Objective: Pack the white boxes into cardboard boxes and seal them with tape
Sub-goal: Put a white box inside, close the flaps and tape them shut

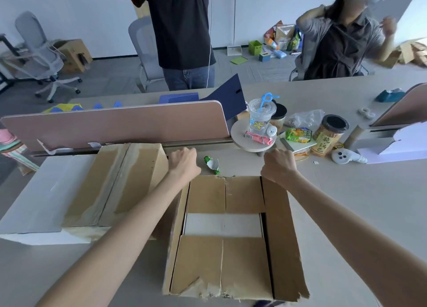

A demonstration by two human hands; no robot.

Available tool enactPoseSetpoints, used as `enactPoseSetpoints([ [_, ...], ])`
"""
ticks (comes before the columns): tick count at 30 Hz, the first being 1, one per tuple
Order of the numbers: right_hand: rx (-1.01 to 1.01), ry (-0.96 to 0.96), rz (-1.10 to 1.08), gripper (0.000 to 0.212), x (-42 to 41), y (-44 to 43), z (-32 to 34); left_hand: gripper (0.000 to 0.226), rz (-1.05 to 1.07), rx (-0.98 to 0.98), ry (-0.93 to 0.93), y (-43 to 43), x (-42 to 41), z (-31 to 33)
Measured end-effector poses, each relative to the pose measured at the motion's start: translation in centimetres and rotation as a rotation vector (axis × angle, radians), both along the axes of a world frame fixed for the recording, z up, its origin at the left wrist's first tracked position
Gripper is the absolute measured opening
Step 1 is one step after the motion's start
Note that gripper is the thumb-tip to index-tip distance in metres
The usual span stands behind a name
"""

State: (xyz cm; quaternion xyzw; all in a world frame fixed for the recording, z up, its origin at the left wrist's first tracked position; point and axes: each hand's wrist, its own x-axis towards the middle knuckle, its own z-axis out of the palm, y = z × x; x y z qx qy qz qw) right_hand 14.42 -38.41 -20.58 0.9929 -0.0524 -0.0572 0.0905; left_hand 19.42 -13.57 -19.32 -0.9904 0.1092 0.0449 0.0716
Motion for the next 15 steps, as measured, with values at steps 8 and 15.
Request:
enactPoseSetpoints([
  [8,0.461,-0.122,-0.05,0.038,-1.0,3.1,-0.1,0.025,-0.107,-0.304,-0.124,-3.2,-3.8,-2.8],
  [15,0.742,-0.149,0.074,0.031,-5.9,3.5,-5.0,0.034,-0.157,-0.687,-0.018,-1.5,-8.5,-5.9],
])
